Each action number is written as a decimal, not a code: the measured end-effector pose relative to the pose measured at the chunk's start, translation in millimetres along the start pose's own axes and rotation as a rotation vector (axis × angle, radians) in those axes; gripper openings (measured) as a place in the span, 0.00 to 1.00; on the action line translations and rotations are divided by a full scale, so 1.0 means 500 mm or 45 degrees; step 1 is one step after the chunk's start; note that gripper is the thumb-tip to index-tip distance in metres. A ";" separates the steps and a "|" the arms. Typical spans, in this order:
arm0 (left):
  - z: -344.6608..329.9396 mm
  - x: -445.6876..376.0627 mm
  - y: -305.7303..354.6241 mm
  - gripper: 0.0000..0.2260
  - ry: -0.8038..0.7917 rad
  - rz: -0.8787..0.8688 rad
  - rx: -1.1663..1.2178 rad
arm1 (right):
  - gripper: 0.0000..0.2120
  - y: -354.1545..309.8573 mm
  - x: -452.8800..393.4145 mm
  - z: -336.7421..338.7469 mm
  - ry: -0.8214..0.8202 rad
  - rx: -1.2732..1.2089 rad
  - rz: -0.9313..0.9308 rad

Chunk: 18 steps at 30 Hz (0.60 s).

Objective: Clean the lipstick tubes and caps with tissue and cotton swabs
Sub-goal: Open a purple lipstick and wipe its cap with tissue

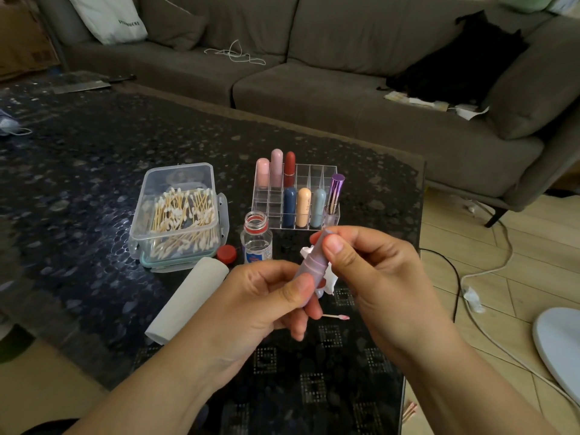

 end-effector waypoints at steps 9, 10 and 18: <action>-0.012 -0.001 0.001 0.22 -0.092 0.186 0.192 | 0.11 -0.004 -0.002 0.008 0.036 0.059 -0.040; -0.012 -0.001 -0.001 0.21 -0.076 0.191 0.181 | 0.11 -0.004 -0.002 0.009 0.046 0.083 -0.033; -0.005 0.001 0.002 0.05 0.175 -0.103 -0.036 | 0.10 0.009 -0.004 0.015 0.170 0.321 0.101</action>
Point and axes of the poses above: each hand's wrist, its own x-axis away from the middle knuckle, its own z-axis out of the back of the hand, y = z × x, the point moved 4 cm from there along -x, towards the middle knuckle, and after that the axes turned 12 degrees about y, right-handed, at the moved point
